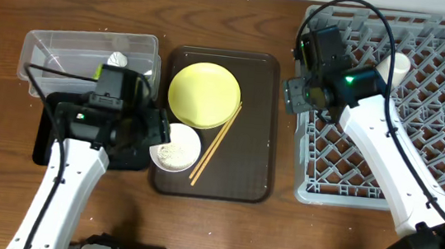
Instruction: Sort waste into correct bins and load items into the dishwasher rack
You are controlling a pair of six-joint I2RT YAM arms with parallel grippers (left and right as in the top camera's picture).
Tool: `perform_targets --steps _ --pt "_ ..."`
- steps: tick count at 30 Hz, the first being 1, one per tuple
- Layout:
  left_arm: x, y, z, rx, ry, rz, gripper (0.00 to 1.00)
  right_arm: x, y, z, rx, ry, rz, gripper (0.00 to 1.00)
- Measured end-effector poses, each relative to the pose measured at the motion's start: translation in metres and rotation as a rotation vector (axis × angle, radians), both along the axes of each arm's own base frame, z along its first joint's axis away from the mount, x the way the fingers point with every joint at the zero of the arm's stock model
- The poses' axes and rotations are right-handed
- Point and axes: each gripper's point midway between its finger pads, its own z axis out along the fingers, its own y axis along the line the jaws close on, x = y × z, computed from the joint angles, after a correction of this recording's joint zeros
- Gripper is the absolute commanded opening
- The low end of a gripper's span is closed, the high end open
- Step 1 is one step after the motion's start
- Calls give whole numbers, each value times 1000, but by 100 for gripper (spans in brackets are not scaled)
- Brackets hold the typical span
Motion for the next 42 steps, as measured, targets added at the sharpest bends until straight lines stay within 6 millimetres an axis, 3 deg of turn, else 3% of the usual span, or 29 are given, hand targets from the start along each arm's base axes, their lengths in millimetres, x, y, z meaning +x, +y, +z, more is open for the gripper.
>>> perform_targets --steps 5,11,14,20,25,28,35,38,42 --pt "2 -26 -12 3 24 -90 72 -4 -22 -2 23 48 -75 78" --pt "7 -56 -50 24 108 -186 71 -5 -74 9 55 58 -220 80" --pt "9 -72 -69 34 139 -232 71 -11 -89 10 64 81 -261 81" --pt "6 -90 -102 52 207 -272 40 -15 -98 8 77 106 -287 81" --pt "2 -97 -119 65 248 -285 27 -16 -97 7 82 113 -285 82" --pt "0 -101 -121 66 254 -291 13 -17 -97 7 82 116 -284 82" --pt "-2 -101 -116 70 248 -288 8 -20 -97 6 81 129 -284 82" --pt "-2 -101 -104 64 230 -288 7 -20 -97 6 82 129 -284 82" --pt "3 -105 -74 28 157 -292 6 -20 -97 6 82 129 -284 82"
